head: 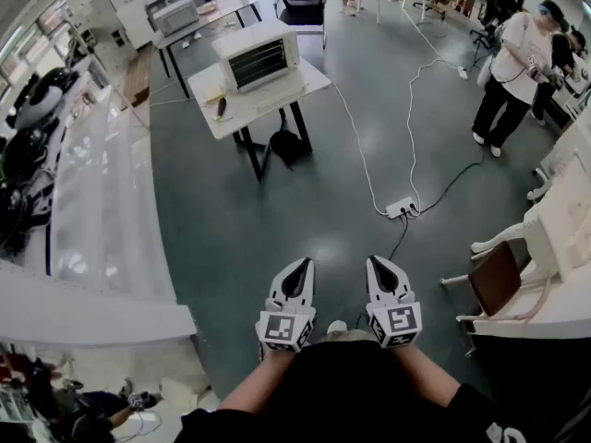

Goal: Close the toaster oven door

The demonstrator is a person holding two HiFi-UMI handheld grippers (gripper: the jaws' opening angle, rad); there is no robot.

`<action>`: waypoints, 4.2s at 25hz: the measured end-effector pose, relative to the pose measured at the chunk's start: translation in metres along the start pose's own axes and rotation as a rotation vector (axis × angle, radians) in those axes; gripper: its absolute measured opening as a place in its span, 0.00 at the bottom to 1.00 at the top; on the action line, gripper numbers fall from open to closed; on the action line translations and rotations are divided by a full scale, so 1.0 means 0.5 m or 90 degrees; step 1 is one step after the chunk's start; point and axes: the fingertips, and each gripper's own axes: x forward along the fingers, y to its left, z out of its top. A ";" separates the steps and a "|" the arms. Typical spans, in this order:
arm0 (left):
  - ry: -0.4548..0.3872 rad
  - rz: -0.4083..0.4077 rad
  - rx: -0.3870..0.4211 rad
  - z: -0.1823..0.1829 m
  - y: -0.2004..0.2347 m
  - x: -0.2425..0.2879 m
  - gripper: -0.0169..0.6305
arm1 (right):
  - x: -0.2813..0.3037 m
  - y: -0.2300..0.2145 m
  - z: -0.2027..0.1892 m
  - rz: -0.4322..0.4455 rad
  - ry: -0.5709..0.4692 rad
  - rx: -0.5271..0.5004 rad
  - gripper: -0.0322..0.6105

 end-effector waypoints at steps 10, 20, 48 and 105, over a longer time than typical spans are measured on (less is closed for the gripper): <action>-0.021 0.005 -0.006 0.002 -0.020 -0.006 0.05 | -0.005 -0.049 0.026 -0.027 -0.025 0.017 0.08; -0.004 0.014 0.024 -0.010 0.015 0.017 0.05 | 0.029 -0.065 -0.001 -0.016 -0.014 0.016 0.08; 0.038 0.025 -0.003 0.046 0.468 0.467 0.05 | 0.655 -0.172 0.104 -0.012 0.082 -0.037 0.08; 0.045 0.302 -0.067 0.089 1.121 1.271 0.05 | 1.773 -0.513 0.293 0.270 0.100 -0.042 0.08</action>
